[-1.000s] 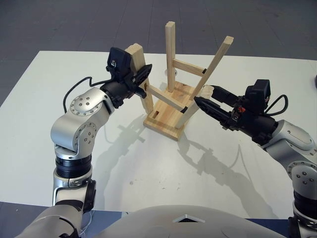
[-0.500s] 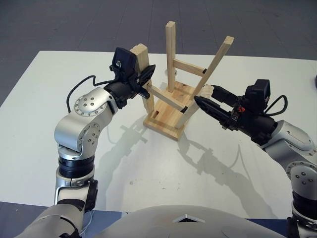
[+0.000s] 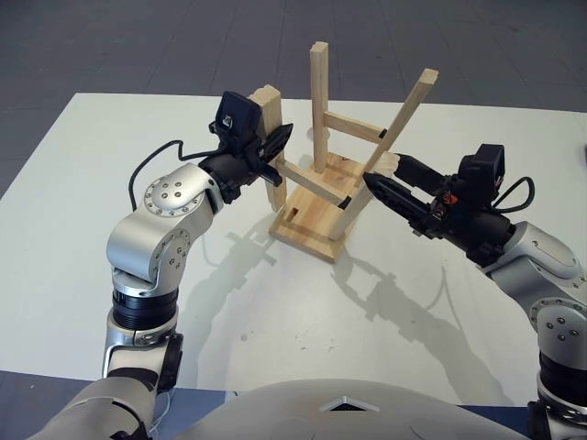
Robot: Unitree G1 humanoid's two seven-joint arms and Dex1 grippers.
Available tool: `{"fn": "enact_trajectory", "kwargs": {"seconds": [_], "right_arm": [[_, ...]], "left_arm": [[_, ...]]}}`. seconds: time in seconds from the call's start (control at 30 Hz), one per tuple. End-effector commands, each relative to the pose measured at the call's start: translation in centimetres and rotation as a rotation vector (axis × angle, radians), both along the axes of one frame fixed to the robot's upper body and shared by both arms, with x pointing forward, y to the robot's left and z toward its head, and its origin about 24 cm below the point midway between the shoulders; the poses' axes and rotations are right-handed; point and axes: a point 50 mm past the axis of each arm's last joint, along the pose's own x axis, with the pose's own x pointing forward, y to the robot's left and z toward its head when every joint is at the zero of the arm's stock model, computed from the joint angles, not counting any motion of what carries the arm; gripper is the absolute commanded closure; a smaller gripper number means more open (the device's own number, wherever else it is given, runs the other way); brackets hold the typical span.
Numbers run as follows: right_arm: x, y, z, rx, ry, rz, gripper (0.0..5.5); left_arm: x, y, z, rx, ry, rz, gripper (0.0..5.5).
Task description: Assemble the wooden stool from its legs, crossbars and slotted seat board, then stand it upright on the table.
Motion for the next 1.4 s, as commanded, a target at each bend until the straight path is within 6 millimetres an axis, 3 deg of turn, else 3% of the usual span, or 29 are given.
{"fn": "enact_trajectory", "kwargs": {"seconds": [0.03,0.53,0.73,0.97,1.4], "right_arm": [[0.1,0.1,-1.2,-0.019,0.074,-0.010,3.28],[0.3,0.0,-1.0,-0.013,0.056,-0.031,3.28],[0.3,0.2,-1.1,-0.015,0.057,-0.030,3.28],[0.4,0.3,-1.3,-0.017,0.058,-0.032,3.28],[0.3,0.3,-1.4,-0.005,0.057,-0.062,3.28]], "left_arm": [[-1.7,-3.7,-0.2,-0.038,0.021,-0.240,4.45],[-2.0,-4.9,-0.8,0.013,-0.003,-0.306,4.45],[-1.8,-5.3,-0.7,-0.046,0.008,-0.293,4.45],[-0.3,-4.3,0.0,-0.224,0.082,-0.149,4.44],[-0.5,-5.0,0.0,-0.178,0.066,-0.175,4.42]]}}
